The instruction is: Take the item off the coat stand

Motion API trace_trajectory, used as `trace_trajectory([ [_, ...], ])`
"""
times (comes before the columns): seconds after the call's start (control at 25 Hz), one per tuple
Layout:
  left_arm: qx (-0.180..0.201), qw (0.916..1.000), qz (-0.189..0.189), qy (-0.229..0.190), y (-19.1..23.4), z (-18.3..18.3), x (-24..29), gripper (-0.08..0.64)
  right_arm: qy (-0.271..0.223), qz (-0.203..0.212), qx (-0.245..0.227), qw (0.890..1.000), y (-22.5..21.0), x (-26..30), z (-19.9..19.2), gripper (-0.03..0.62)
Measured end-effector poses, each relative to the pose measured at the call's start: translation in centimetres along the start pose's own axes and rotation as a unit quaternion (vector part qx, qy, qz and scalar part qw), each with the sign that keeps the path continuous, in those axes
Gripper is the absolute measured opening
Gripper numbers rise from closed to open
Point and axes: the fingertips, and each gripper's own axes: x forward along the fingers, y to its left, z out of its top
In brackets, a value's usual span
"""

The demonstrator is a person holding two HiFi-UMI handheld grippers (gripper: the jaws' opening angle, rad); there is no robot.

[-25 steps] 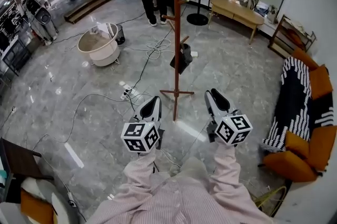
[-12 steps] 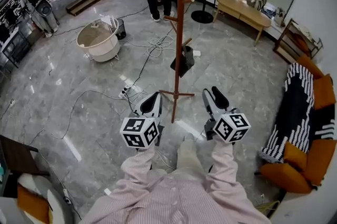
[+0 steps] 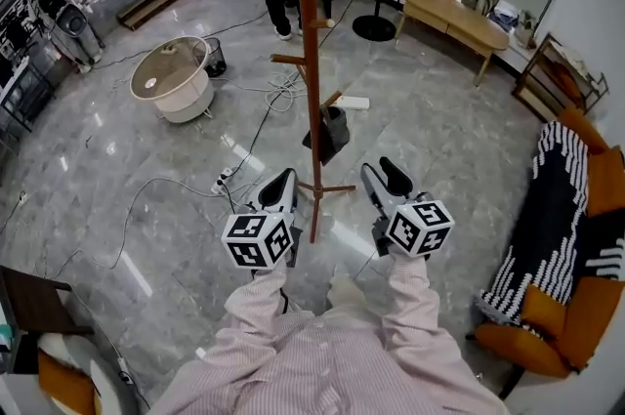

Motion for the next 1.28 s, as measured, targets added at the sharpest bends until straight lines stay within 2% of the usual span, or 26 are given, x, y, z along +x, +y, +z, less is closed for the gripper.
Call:
trace_trajectory([
  [0.32, -0.02, 0.9992, 0.033, 0.007, 1.0, 0.5, 7.4, 0.002, 0.036, 0.028, -0.007, 0.999, -6.1, 5.9, 1.3, 0.17],
  [0.56, -0.034, 0.9977, 0.057, 0.015, 1.9, 0.4, 10.4, 0.002, 0.062, 0.045, -0.004, 0.997, -8.7, 9.5, 0.7, 0.17],
  [1.12, -0.069, 0.9916, 0.089, 0.064, 6.5, -2.6, 14.0, 0.002, 0.133, 0.054, -0.02, 0.989, -10.9, 17.2, -4.8, 0.17],
  [1.28, -0.083, 0.989, 0.094, 0.077, 8.1, -3.8, 15.3, 0.002, 0.152, 0.042, -0.045, 0.987, -11.4, 19.6, -6.5, 0.17],
])
